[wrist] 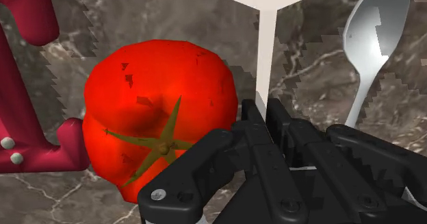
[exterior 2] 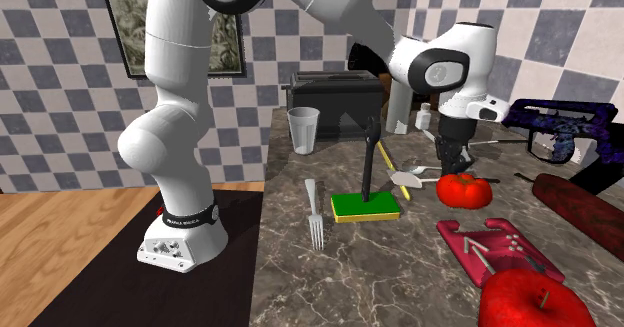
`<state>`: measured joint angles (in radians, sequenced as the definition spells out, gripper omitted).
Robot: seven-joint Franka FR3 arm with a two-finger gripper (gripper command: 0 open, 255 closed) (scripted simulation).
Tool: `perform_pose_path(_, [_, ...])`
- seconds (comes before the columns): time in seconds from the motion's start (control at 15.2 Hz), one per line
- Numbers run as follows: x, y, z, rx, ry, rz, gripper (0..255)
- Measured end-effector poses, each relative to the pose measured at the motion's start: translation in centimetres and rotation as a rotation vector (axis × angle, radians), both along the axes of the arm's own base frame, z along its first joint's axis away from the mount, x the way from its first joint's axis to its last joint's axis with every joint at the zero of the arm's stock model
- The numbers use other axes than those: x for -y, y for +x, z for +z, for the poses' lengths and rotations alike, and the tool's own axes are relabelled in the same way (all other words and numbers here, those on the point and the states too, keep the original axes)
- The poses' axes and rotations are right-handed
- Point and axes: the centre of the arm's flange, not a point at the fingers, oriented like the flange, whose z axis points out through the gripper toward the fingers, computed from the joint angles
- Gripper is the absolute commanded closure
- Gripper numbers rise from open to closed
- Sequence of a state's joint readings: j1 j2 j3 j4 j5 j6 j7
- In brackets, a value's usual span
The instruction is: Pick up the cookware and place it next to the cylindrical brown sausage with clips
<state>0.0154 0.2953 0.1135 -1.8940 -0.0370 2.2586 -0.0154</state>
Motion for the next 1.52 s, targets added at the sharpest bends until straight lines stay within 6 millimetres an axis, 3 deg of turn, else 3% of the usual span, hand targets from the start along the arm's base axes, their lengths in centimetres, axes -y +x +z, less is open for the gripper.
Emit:
perform_pose_path(0.33, [-0.1, 0.0, -0.1, 0.003, 0.001, 0.003, 255])
perform_pose_path(0.4, [-0.1, 0.0, -0.1, 0.003, 0.001, 0.002, 0])
perform_pose_path(0.79, [0.1, 0.0, -0.6, -0.004, -0.001, -0.003, 0])
perform_pose_path(1.12, [0.3, -0.3, 3.8, -0.004, -0.002, -0.004, 0])
perform_pose_path(1.52, [0.3, -0.3, 4.4, -0.005, -0.002, -0.004, 0])
